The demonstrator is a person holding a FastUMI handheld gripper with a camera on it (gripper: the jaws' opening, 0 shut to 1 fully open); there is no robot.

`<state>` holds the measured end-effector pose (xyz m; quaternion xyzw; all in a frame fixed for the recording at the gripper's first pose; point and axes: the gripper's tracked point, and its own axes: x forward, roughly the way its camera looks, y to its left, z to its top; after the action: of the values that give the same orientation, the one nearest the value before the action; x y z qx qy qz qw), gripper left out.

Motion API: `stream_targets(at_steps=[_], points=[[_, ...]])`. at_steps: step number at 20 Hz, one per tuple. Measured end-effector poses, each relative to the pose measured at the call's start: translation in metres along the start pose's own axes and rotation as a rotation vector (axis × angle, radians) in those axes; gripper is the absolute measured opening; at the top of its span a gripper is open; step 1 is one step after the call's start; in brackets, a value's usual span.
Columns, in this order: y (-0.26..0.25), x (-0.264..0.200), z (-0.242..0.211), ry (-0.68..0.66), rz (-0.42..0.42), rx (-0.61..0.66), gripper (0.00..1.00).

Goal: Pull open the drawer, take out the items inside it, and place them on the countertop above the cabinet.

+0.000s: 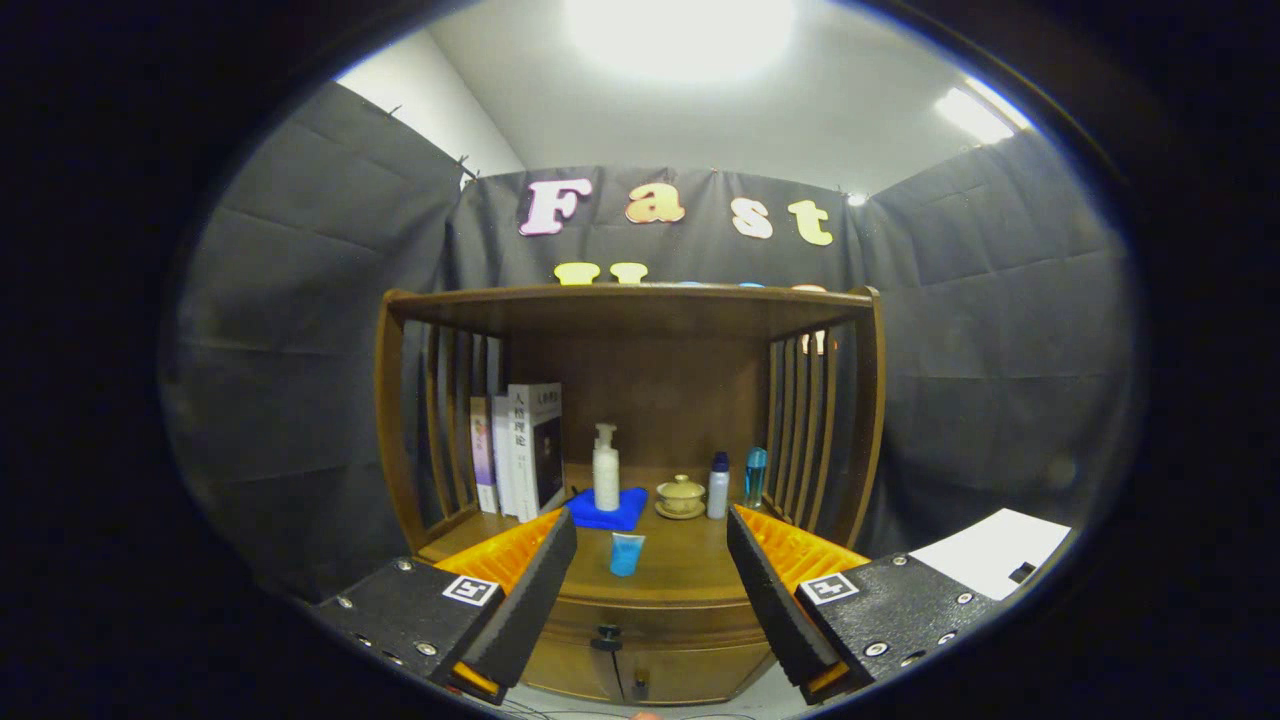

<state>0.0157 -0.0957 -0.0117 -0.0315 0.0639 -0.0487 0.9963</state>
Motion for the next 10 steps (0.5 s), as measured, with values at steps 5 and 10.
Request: stream_targets(at_steps=[5,10], points=[[0.002,0.000,-0.001,-0.004,0.032,0.022,0.94],[0.011,-0.006,0.005,-0.019,0.056,0.063,0.94]])
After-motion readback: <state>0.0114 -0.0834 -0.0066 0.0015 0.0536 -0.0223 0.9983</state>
